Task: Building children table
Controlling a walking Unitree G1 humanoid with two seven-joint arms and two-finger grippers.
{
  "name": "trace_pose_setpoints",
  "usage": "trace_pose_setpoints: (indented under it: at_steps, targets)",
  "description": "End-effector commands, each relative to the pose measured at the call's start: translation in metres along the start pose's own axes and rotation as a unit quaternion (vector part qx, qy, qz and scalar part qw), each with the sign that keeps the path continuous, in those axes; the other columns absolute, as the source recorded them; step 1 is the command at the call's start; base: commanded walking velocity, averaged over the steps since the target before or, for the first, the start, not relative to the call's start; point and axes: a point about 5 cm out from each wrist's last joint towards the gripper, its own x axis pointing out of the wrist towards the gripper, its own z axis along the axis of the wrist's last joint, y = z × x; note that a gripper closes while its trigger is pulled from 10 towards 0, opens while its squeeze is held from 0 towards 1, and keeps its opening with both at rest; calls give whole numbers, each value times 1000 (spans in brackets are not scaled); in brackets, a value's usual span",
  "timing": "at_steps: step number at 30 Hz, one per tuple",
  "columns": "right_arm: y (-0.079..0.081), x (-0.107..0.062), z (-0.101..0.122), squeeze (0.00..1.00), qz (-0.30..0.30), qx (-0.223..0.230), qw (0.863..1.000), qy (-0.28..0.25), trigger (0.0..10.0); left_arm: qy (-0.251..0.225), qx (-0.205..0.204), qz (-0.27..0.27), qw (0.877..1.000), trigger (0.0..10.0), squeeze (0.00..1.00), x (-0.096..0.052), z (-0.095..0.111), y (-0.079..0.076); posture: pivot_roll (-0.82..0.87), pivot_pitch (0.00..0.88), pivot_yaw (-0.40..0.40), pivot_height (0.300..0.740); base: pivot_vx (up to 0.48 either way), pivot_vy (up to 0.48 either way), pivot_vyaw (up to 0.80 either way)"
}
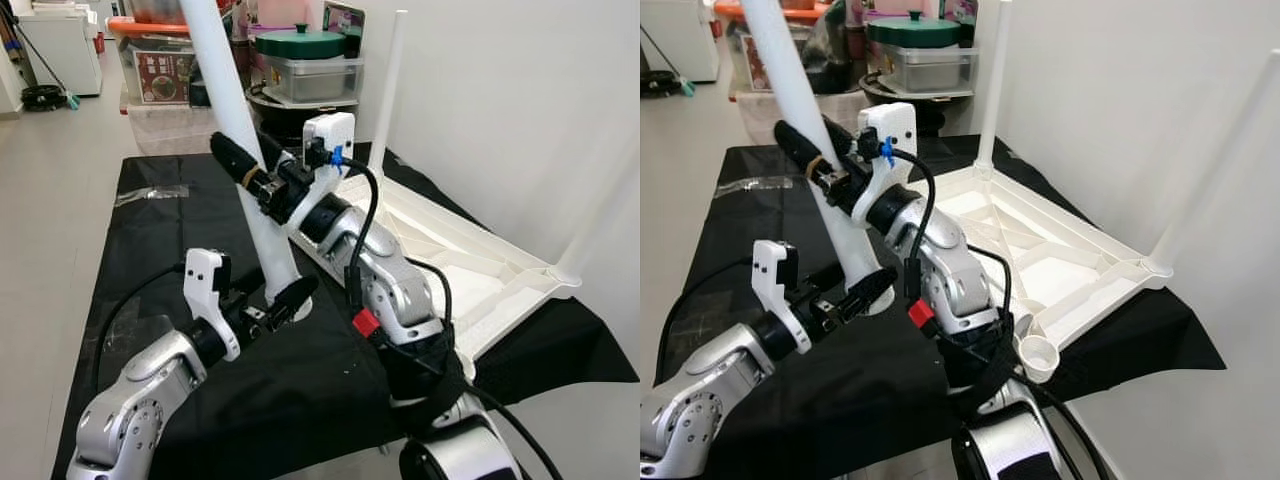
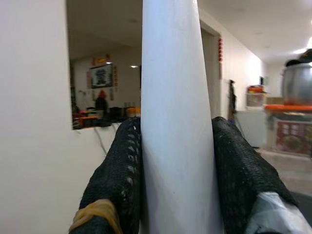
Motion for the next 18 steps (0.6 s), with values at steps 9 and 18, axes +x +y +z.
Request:
trace_pose_setpoints:
  at_steps: [9, 18]
  targets:
    - [21, -1, -1, 0, 36, 44, 998, -1, 0, -2, 23, 17, 1000, 0, 0, 4, -3, 5, 81, 0, -48, 740, 0, 0, 0]
    - [16, -2, -1, 0, 9, 65, 998, 4, 0, -1, 52, 17, 999, 0, 0, 2, -6, 4, 79, 0, -51, 740, 0, 0, 0]
